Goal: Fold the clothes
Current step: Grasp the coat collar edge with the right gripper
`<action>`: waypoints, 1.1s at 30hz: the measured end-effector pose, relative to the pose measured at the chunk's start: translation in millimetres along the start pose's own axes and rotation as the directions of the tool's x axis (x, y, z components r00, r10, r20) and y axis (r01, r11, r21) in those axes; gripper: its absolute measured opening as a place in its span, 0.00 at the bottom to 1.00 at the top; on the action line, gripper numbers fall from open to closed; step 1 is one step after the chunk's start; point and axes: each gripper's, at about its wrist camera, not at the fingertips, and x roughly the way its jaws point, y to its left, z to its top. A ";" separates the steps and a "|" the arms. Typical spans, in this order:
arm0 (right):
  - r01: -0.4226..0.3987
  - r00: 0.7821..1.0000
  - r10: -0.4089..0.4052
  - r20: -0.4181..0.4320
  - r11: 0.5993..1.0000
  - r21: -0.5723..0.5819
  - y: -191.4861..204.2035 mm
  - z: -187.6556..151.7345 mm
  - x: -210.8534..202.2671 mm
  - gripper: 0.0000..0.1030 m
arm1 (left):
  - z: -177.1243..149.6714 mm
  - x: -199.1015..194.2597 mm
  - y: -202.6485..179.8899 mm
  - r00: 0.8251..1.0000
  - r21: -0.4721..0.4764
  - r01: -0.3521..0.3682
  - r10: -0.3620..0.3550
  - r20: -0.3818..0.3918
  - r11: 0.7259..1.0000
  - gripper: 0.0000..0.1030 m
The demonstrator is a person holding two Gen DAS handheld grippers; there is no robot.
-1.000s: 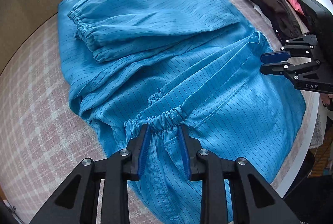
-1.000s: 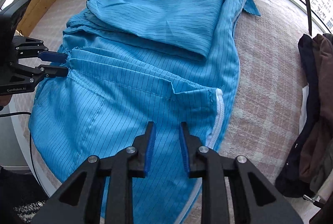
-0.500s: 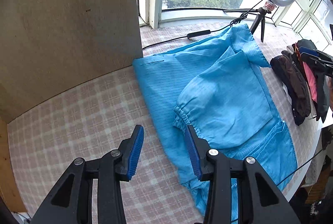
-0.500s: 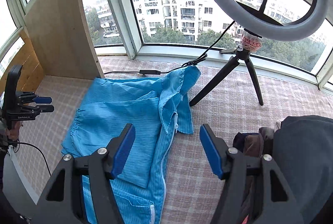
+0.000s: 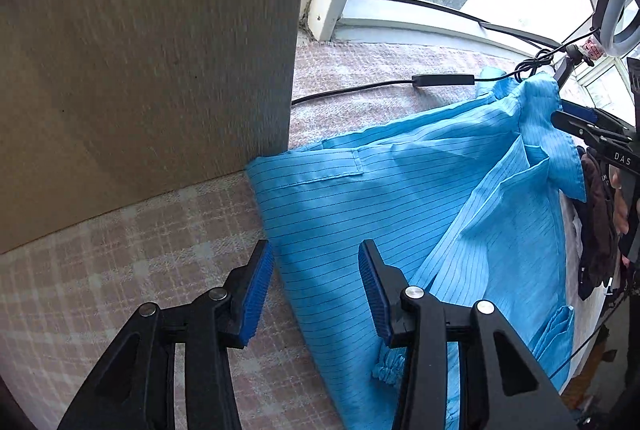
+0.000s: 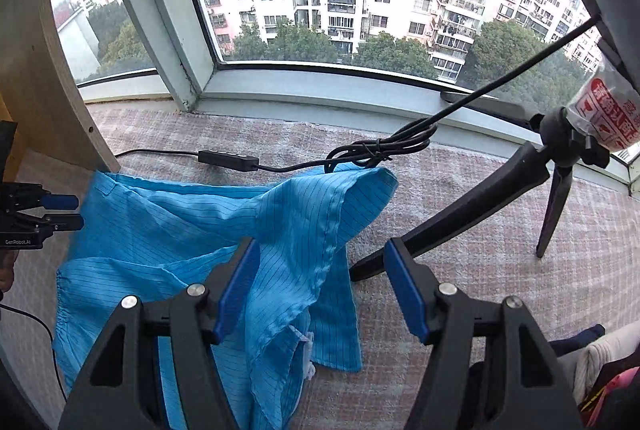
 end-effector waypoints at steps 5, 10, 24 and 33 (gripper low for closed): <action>0.020 1.000 -0.021 -0.013 0.999 -0.026 3.0 17.4 22.9 0.62 | 10.2 12.9 0.9 1.000 0.019 -0.020 0.020 -0.009 1.000 0.44; 0.012 0.999 -0.013 -0.029 0.999 -0.049 6.7 24.8 36.6 0.62 | 18.3 19.9 6.9 0.999 0.009 -0.031 0.031 -0.012 0.999 0.47; -0.036 0.999 0.034 -0.033 0.996 -0.080 12.3 22.6 44.3 0.21 | 19.6 20.4 6.2 0.999 0.005 -0.033 0.033 0.030 0.999 0.08; -0.101 0.993 0.104 0.062 0.994 -0.042 8.6 12.5 -4.8 0.04 | 4.7 -32.4 -9.9 0.993 0.065 0.026 -0.033 0.114 0.998 0.05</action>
